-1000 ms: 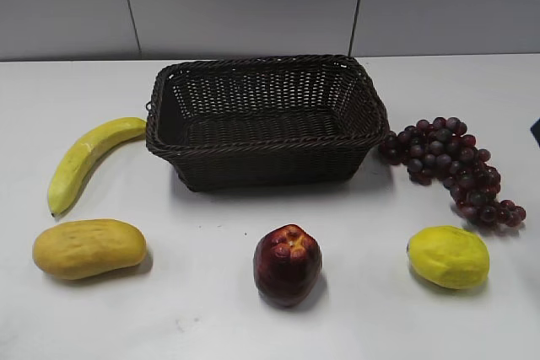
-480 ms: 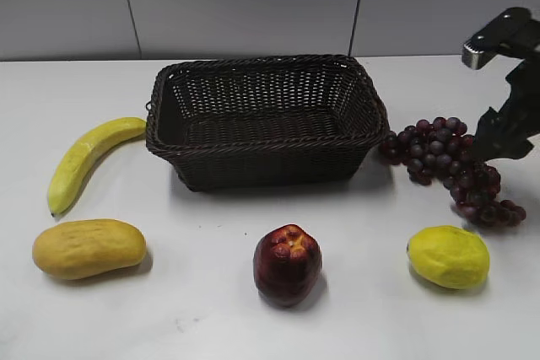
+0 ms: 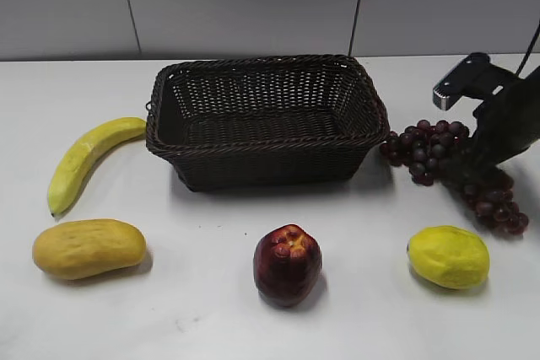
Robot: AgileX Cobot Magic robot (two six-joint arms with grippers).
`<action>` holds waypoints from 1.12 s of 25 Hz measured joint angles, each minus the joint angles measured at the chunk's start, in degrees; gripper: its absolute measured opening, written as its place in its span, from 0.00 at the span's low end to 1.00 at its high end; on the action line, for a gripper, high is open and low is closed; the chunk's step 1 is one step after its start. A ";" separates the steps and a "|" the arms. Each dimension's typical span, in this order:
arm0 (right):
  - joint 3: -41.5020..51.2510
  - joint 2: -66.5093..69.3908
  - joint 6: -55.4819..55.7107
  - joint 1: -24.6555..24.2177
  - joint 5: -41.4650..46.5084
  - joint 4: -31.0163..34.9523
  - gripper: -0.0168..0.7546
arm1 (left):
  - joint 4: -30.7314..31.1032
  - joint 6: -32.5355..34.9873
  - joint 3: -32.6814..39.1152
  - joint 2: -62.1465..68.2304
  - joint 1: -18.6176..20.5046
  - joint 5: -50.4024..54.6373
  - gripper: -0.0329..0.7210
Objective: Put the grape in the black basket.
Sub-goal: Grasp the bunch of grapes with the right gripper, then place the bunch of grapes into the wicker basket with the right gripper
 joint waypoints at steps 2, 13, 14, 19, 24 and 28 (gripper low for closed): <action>-0.15 1.49 -0.19 0.00 -1.77 0.00 0.80 | 0.00 0.00 0.00 0.00 0.00 0.00 0.33; -0.33 -0.45 -1.94 0.09 -4.27 -0.43 0.34 | 0.00 0.00 0.00 0.00 0.00 0.00 0.33; -0.38 -1.73 -2.09 0.09 -4.22 -0.72 0.34 | 0.00 0.00 0.00 0.00 0.00 0.00 0.33; -2.03 -8.75 -2.81 0.18 -4.11 -3.32 0.34 | 0.00 0.00 0.00 0.00 0.00 0.00 0.33; -8.79 -13.13 -6.60 3.40 -4.11 -3.64 0.34 | 0.00 0.00 0.00 0.00 0.00 0.00 0.33; -15.93 -13.54 -9.52 9.91 -3.87 -3.79 0.34 | 0.00 0.00 0.00 0.00 0.00 0.00 0.33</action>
